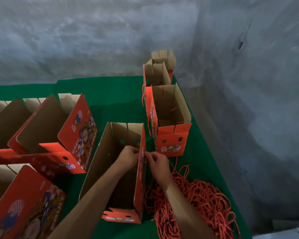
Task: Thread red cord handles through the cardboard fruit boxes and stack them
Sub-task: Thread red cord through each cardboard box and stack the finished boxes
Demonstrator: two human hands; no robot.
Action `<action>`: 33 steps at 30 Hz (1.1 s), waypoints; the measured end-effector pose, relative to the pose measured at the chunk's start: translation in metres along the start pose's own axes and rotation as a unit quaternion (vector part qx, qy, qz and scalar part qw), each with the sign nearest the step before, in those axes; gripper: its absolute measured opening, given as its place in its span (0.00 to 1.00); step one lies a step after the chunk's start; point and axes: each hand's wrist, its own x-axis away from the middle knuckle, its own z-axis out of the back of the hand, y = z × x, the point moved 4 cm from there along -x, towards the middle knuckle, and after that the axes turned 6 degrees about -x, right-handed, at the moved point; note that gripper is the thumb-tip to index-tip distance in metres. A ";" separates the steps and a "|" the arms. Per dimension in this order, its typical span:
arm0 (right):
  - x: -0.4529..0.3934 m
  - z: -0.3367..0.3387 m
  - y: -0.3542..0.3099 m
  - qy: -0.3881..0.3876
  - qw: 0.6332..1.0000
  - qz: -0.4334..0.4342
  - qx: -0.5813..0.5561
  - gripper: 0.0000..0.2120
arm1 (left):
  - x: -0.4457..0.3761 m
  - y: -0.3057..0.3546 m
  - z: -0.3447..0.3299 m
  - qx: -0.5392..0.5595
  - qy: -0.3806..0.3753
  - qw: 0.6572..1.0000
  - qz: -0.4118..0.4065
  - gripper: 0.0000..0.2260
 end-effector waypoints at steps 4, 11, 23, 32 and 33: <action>0.004 0.001 0.006 -0.045 0.999 0.013 0.009 0.09 | -0.007 0.000 -0.005 -0.053 0.037 0.998 0.003 0.04; 0.021 0.025 0.038 -0.108 0.969 -0.092 0.202 0.08 | -0.009 -0.009 -0.011 -0.063 -0.004 0.997 0.046 0.06; 0.032 0.056 0.019 0.071 0.974 -0.121 -0.178 0.06 | 0.070 0.006 -0.013 0.077 -0.142 0.987 0.015 0.24; 0.063 0.064 0.065 0.075 0.969 -0.030 0.233 0.07 | 0.069 -0.026 -0.019 0.061 -0.147 0.984 0.084 0.31; 0.066 0.055 0.069 0.009 0.963 -0.061 0.263 0.06 | 0.068 -0.029 -0.020 0.059 -0.144 0.983 0.097 0.33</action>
